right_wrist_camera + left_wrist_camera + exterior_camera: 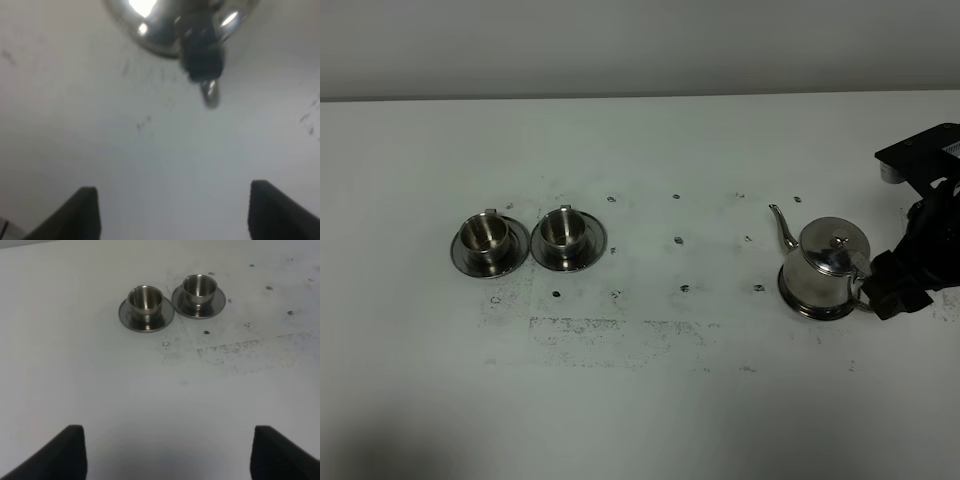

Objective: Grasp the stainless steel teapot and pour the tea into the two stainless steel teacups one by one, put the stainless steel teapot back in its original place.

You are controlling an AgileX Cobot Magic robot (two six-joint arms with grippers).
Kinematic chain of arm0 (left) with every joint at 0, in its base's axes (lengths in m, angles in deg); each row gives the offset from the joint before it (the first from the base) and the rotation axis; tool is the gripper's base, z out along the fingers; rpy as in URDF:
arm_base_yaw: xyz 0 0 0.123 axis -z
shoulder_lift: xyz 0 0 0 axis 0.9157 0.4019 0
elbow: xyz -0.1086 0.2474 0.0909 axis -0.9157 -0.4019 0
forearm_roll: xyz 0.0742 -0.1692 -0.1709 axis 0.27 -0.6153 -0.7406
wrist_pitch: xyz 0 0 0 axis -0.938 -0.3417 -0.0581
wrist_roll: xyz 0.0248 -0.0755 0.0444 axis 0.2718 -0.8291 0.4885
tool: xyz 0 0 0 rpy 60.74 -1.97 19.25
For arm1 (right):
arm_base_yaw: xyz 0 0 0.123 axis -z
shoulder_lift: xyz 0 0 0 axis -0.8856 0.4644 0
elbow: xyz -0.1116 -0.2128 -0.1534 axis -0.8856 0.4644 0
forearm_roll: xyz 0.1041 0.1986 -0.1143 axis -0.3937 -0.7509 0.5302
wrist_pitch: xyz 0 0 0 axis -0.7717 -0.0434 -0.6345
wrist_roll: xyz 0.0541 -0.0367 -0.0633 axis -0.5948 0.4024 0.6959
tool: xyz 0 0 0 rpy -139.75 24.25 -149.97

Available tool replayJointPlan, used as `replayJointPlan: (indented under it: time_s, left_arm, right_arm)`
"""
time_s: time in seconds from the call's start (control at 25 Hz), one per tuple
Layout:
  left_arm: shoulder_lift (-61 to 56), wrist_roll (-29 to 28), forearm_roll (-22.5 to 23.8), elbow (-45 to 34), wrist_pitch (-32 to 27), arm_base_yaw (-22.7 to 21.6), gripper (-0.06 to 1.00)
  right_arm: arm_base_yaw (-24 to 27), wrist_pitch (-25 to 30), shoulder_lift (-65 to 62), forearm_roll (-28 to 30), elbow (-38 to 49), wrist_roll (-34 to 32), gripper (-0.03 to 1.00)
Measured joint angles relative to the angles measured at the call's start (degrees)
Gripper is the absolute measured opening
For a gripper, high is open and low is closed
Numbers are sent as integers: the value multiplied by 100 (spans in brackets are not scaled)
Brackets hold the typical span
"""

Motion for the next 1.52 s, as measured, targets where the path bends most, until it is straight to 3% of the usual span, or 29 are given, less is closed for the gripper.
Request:
replayJointPlan:
  time_s: [0.52,1.0,1.52]
  left_arm:
    - [0,0,0,0,0,0,65]
    - [0,4,0,0,0,0,65]
    - [0,20,0,0,0,0,65]
  right_arm:
    - [7,-175,248,-60,0,-27,59]
    - [7,-517,918,293,0,615,59]
    - [7,-1235,1141,504,0,660,59]
